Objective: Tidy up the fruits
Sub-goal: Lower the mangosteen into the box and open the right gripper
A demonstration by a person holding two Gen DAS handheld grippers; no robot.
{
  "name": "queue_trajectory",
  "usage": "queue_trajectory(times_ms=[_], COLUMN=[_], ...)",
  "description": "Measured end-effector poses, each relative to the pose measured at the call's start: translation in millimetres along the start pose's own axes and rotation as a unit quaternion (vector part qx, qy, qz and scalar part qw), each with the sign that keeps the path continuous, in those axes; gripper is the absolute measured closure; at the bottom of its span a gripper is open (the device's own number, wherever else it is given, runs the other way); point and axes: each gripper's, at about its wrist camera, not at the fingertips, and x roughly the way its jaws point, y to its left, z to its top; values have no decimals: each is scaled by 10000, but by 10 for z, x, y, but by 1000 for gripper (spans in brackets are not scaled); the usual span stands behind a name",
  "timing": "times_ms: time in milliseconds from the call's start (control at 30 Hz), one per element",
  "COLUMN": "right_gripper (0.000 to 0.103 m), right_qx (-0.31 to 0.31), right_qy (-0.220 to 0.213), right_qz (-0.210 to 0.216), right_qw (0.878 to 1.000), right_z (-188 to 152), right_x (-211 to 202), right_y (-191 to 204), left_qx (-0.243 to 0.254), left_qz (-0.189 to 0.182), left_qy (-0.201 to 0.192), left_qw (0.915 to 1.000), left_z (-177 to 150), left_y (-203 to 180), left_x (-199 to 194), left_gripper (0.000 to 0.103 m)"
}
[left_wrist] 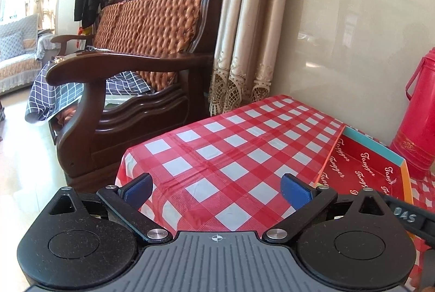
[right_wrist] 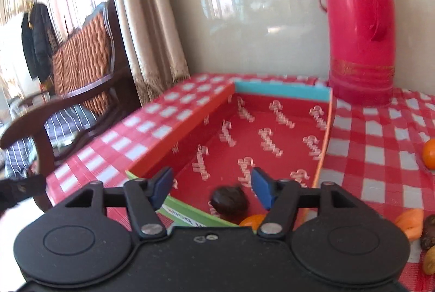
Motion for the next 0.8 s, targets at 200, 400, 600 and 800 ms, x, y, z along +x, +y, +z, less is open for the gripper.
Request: queue_trajectory(times_ms=[200,400,600,800], right_gripper=[27,16,13,6], right_qx=[-111,32,520,691], right_qy=[-561,-958,-1085,-1345], right_qz=[-399,-1338,-2390,-3637], right_qw=[9976,9864,9635,9192], right_z=[-29,-159,-320,-539], right_x=[-527,-1006,-1278,-1545], right_y=[-266,-749,-1212,-1450], left_qx=[265,651,1159,1858], left_qz=[-116,-357,-845,-1514], left_qy=[-54,-81,-64,-144], left_qw=[9996,9972,9896,9708], left_z=[-29,-94,-216,-431], left_y=[-181,-449,-856,-1418], left_x=[-56,-146,-275,-503], left_gripper=[3,3,3,3])
